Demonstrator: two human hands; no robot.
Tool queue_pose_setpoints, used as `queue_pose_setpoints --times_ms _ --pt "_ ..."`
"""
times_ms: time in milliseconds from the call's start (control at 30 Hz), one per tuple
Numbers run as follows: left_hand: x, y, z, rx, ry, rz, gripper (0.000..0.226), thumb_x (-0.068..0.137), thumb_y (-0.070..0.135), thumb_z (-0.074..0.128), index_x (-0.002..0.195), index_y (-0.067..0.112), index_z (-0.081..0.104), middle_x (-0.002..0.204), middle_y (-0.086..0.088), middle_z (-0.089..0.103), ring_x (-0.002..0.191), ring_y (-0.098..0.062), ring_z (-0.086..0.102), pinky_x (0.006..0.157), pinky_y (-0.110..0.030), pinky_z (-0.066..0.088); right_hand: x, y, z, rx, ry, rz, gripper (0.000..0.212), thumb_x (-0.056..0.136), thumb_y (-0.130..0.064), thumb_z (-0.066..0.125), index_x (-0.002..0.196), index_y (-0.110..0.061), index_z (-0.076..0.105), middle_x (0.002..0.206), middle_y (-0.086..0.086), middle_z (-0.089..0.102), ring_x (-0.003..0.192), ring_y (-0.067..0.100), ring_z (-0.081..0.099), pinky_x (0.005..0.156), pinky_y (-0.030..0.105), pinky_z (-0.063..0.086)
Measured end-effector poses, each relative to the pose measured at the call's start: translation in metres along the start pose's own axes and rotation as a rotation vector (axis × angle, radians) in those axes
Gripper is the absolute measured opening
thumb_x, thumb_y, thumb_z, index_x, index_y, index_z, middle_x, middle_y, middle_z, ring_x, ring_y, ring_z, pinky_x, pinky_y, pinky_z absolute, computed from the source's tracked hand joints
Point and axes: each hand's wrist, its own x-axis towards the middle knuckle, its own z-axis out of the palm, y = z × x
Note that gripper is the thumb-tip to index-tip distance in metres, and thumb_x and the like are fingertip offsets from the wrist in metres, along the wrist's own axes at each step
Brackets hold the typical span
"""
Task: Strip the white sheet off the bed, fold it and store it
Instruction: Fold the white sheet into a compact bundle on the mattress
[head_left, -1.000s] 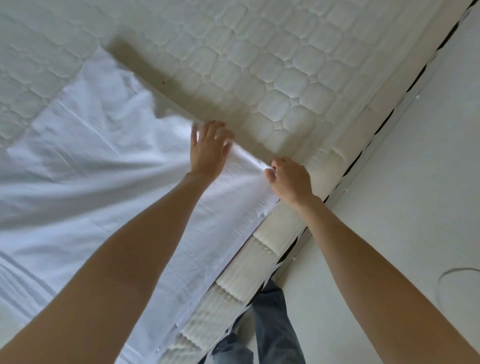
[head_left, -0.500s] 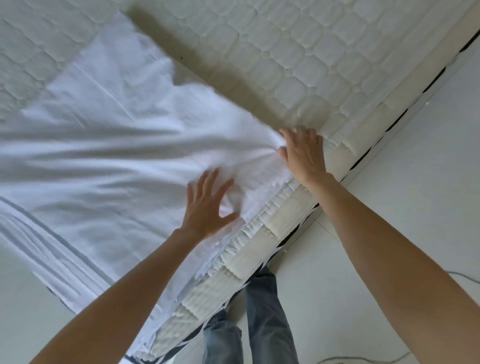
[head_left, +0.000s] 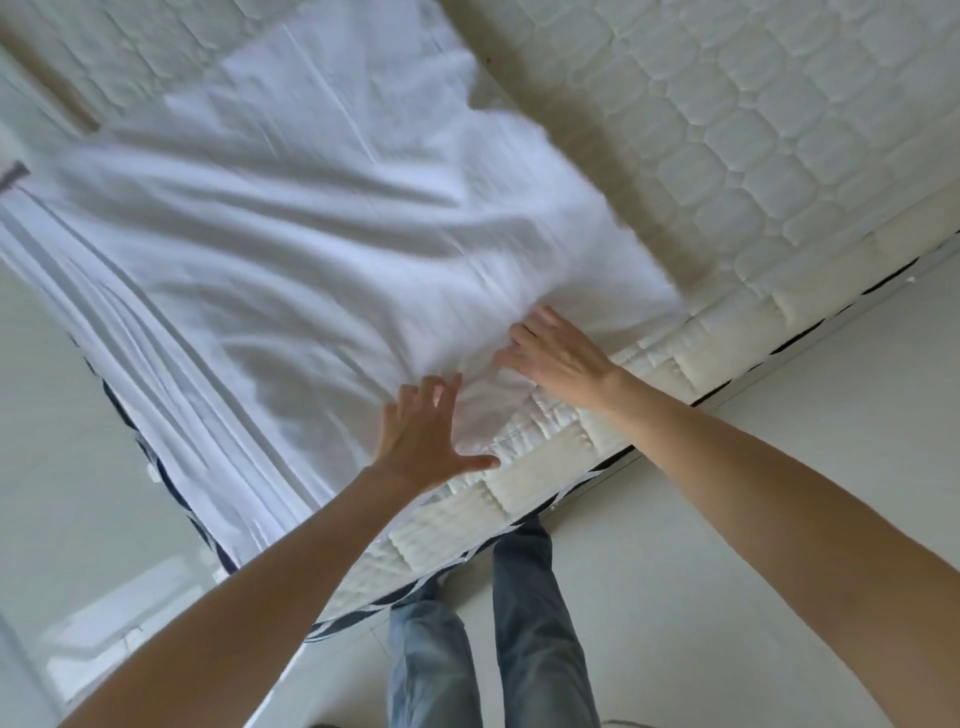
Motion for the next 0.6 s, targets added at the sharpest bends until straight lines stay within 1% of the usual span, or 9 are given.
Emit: queue_pose_setpoints --times_ms 67,133,200,267,300,367,400,500,600 --pt "-0.008 -0.001 0.005 0.047 0.007 -0.035 0.115 0.062 0.077 0.060 0.147 0.021 0.007 0.147 -0.008 0.023 0.128 -0.030 0.031 0.101 -0.045 0.032 0.006 -0.009 -0.003 -0.158 -0.065 -0.074 0.031 0.067 0.000 0.064 0.092 -0.017 0.061 0.068 0.000 0.053 0.062 0.022 0.053 0.078 0.034 0.045" --pt "-0.012 0.002 0.006 0.108 0.014 -0.067 0.110 0.067 0.069 0.063 0.146 0.021 0.003 0.145 -0.009 0.024 0.125 -0.031 0.034 0.098 -0.044 0.035 0.010 -0.006 -0.010 -0.234 -0.048 -0.065 0.030 0.061 0.002 0.063 0.085 -0.016 0.057 0.059 -0.002 0.051 0.051 0.019 0.050 0.066 0.030 0.044" --pt "-0.016 0.002 0.004 0.112 0.039 -0.097 0.100 0.076 0.051 0.066 0.146 0.021 0.001 0.141 -0.009 0.027 0.120 -0.031 0.037 0.095 -0.041 0.037 0.017 0.000 -0.026 -0.181 0.023 -0.015 0.031 0.061 0.008 0.051 0.083 -0.013 0.053 0.052 -0.001 0.047 0.043 0.020 0.046 0.059 0.029 0.041" --pt "-0.022 -0.007 -0.003 0.129 0.090 -0.127 0.090 0.083 0.027 0.063 0.147 0.021 0.001 0.136 -0.007 0.034 0.112 -0.029 0.043 0.088 -0.038 0.042 0.021 0.003 -0.042 -0.123 0.112 0.016 0.035 0.064 0.012 0.036 0.085 -0.010 0.052 0.052 0.002 0.046 0.044 0.022 0.045 0.059 0.030 0.039" --pt "-0.027 -0.014 -0.007 0.140 0.148 -0.134 0.087 0.081 0.017 0.064 0.147 0.021 0.007 0.130 -0.007 0.040 0.105 -0.027 0.048 0.080 -0.037 0.047 0.022 0.003 -0.051 -0.111 0.165 0.003 0.037 0.064 0.012 0.033 0.086 -0.009 0.052 0.054 0.003 0.046 0.047 0.023 0.046 0.059 0.031 0.038" --pt "-0.035 -0.025 -0.015 0.120 0.319 -0.113 0.089 0.064 0.003 0.072 0.140 0.020 0.030 0.111 -0.007 0.056 0.081 -0.025 0.059 0.058 -0.034 0.050 0.023 0.003 -0.066 -0.081 0.215 -0.010 0.038 0.063 0.013 0.032 0.087 -0.009 0.053 0.056 0.004 0.048 0.051 0.024 0.046 0.060 0.032 0.035" --pt "-0.041 -0.030 -0.017 0.106 0.378 -0.104 0.089 0.058 -0.001 0.073 0.137 0.020 0.037 0.105 -0.006 0.060 0.075 -0.025 0.060 0.054 -0.033 0.049 0.023 0.004 -0.071 -0.088 0.220 -0.025 0.038 0.064 0.012 0.032 0.087 -0.009 0.053 0.056 0.004 0.048 0.051 0.025 0.046 0.060 0.033 0.034" --pt "-0.066 -0.046 -0.019 -0.006 0.311 -0.179 0.071 0.071 0.004 0.062 0.136 0.022 0.040 0.121 -0.005 0.054 0.099 -0.028 0.056 0.074 -0.037 0.046 0.028 0.005 -0.085 -0.149 0.185 -0.096 0.040 0.065 0.013 0.032 0.090 -0.008 0.057 0.053 0.003 0.045 0.049 0.024 0.044 0.059 0.032 0.033" --pt "-0.085 -0.059 -0.027 -0.086 0.236 -0.353 0.042 0.083 0.012 0.054 0.124 0.020 0.051 0.118 -0.003 0.058 0.101 -0.028 0.058 0.077 -0.036 0.045 0.030 0.006 -0.093 -0.194 0.115 -0.218 0.049 0.064 0.012 0.040 0.105 -0.007 0.057 0.052 0.002 0.047 0.046 0.023 0.044 0.061 0.031 0.038"
